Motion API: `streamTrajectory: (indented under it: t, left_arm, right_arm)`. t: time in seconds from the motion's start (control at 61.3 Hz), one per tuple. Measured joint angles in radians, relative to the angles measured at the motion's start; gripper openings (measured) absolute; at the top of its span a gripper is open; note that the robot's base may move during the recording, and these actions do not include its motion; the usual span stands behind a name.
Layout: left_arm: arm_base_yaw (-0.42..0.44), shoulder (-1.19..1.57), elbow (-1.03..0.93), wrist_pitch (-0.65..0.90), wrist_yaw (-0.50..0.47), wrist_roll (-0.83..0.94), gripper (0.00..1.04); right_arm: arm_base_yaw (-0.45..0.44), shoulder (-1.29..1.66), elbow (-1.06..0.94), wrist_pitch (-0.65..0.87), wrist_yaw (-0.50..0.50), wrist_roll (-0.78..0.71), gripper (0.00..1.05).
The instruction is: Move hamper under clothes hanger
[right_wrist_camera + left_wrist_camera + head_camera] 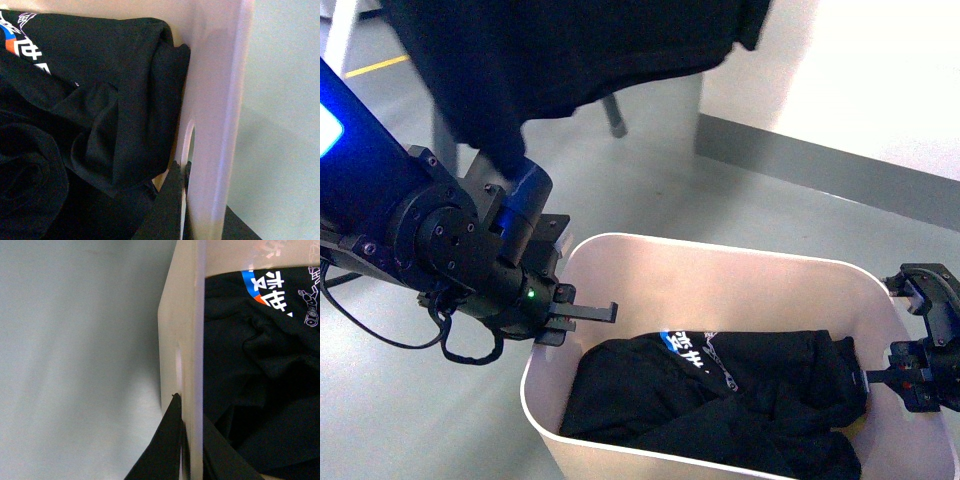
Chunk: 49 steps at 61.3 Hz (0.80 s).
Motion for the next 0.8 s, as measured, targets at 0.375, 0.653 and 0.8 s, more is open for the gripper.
streamTrajectory:
  t: [0.375,0.653,0.8]
  left_arm:
    - [-0.021,0.0,0.002,0.0,0.004,0.0,0.04]
    - [0.009,0.0,0.002,0.0,0.0,0.0,0.04]
    - [0.019,0.0,-0.002,0.0,-0.005,0.0,0.04]
  right_arm:
    - [-0.018,-0.001,-0.006,0.0,0.01,-0.001,0.03]
    - [0.008,-0.001,-0.003,0.0,-0.003,0.003,0.03]
    - [0.017,-0.001,0.0,0.0,-0.008,0.003,0.03]
